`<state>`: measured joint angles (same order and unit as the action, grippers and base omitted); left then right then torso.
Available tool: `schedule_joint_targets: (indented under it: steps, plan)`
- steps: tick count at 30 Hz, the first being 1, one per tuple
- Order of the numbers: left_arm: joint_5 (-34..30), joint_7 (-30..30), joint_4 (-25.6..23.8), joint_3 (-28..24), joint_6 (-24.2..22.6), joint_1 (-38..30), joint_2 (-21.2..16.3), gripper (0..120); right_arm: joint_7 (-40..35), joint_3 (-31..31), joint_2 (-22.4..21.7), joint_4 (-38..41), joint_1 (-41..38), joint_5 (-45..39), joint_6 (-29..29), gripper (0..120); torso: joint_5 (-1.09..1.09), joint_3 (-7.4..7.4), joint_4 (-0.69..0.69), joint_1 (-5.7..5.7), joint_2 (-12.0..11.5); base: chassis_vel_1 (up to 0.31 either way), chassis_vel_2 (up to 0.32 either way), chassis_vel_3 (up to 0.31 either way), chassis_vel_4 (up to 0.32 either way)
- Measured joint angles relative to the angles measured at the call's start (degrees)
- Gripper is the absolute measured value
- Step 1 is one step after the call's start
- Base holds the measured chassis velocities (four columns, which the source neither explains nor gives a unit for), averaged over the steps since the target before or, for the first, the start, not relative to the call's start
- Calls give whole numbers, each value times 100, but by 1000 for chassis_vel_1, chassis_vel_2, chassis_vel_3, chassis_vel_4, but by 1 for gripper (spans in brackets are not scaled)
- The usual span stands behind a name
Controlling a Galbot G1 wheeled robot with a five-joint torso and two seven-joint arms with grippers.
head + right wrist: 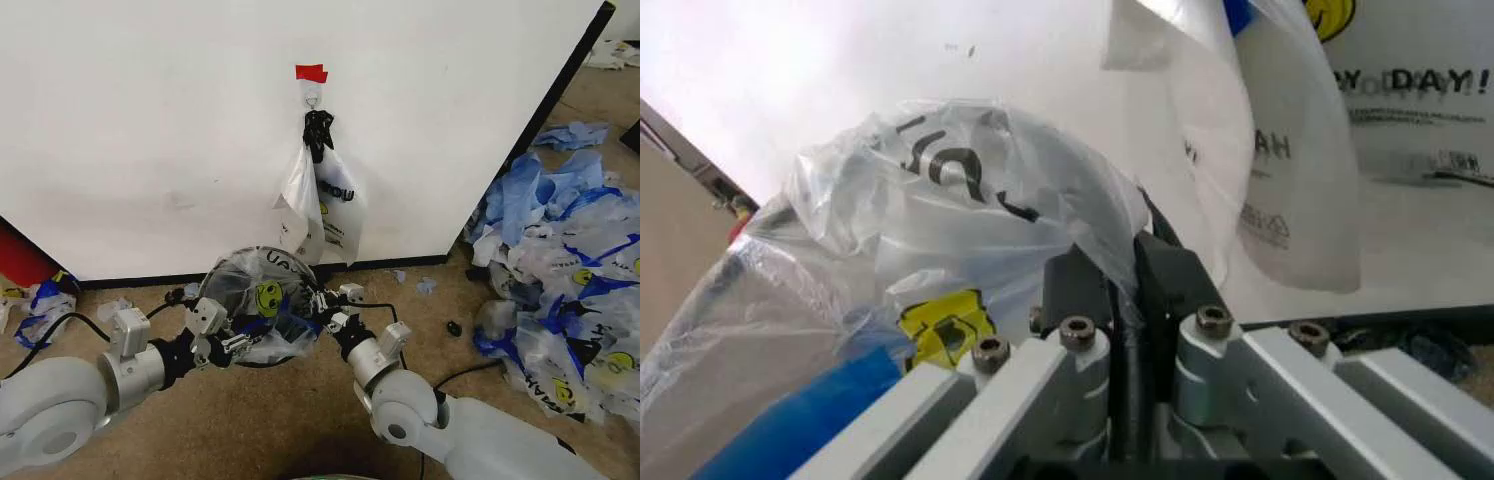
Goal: Pick up the garbage bag from the wall and place it over the trash bin.
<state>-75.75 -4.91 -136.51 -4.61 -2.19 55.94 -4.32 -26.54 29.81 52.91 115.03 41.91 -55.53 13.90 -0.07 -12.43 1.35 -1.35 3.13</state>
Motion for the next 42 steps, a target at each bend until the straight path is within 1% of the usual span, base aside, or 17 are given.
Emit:
schedule_joint_targets:
  steps: [3, 4, 15, 21, 26, 32, 37, 42]
  plan:
    - [0, 2, -1, 0, 0, 2, -3, 1, 0, 0, -1, -3, -3, 7, 1, 1, 0, 0, 0, 0, 0, 0, 0, 0, 0]
    - [3, 2, -1, 0, 0, 1, 0, 0, 0, 0, -4, -3, -4, 10, 2, 1, 0, 0, 0, 0, 0, 0, 0, 0, 0]
    - [11, -31, -112, 82, 63, -118, 108, 0, -6, -167, 31, -120, 52, 57, 25, 1, 0, 0, 0, 0, 0, 0, 0, 0, 0]
    - [15, -89, -256, 131, 78, -184, 201, 0, -32, -507, 72, -219, 223, 61, 60, 1, 1, 0, 0, 0, 0, 0, 0, 0, 0]
    - [95, -123, -344, 146, 69, -220, 366, 0, -64, -926, 104, -237, 484, 33, 76, 1, 1, 0, 0, 0, 0, 0, 0, 0, 0]
    - [163, -133, -433, 120, 44, -164, 528, 0, -111, -1269, 155, -239, 623, 8, 79, 1, 0, 0, 0, 0, 0, 0, 0, 0, 0]
    - [222, -133, -483, 77, 26, -101, 593, 0, -159, -1473, 182, -240, 650, -37, 79, 1, 1, 0, 0, 0, 0, 0, 0, 0, 0]
    - [277, -131, -487, 40, -10, -39, 733, 0, -234, -1653, 221, -177, 668, -177, 58, 1, 1, 0, 0, 0, 0, 0, 0, 0, 0]
